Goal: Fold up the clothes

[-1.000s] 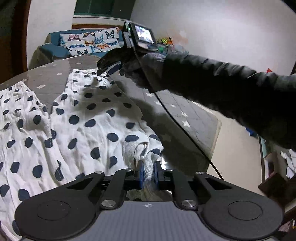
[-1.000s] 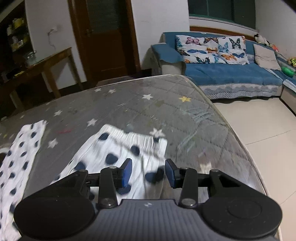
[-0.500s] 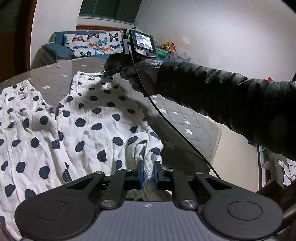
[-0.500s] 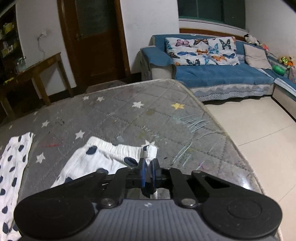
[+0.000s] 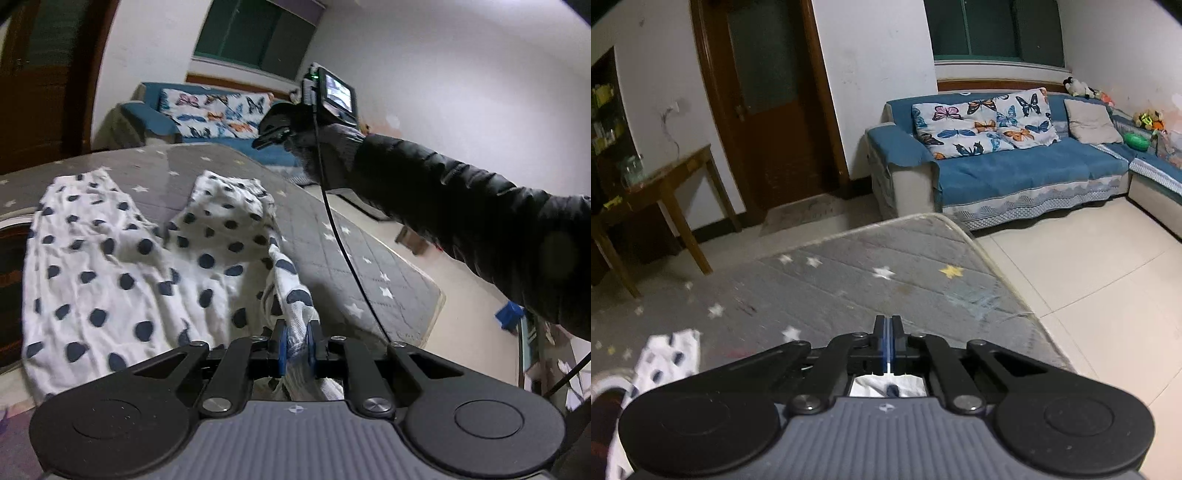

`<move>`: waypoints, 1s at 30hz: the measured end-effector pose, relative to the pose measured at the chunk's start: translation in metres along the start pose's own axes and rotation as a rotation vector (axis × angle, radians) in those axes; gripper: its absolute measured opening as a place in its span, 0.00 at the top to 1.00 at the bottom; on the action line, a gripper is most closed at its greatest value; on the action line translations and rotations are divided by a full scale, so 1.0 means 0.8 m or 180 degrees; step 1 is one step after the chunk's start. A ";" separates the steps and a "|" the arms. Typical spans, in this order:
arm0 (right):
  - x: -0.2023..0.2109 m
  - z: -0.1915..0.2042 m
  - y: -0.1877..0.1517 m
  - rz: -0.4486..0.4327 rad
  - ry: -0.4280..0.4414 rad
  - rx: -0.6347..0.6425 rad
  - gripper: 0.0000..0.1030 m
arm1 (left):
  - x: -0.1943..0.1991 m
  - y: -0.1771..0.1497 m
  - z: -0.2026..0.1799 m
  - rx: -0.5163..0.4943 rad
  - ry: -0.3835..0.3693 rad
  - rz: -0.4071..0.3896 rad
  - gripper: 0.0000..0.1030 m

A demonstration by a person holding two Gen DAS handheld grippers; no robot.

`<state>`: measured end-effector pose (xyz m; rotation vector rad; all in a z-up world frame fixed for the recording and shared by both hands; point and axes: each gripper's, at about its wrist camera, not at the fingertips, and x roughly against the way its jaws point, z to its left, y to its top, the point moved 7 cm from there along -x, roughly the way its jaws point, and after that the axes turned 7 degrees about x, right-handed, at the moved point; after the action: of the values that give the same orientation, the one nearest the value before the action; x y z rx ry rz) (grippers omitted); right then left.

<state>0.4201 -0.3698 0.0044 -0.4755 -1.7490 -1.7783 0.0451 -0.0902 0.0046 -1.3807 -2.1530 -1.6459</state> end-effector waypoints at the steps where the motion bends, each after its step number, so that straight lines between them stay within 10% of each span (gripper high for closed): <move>1: 0.001 0.004 0.001 -0.0003 -0.0019 0.0004 0.99 | 0.003 0.001 0.004 0.0024 0.0021 -0.0018 0.88; 30: -0.052 -0.046 -0.080 0.0296 -0.0129 -0.0299 0.70 | 0.001 -0.004 0.012 0.0078 0.0136 0.0026 0.88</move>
<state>0.4167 -0.4020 -0.0739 -0.6261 -1.6480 -1.8020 0.0465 -0.0820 -0.0013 -1.3336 -2.1343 -1.6252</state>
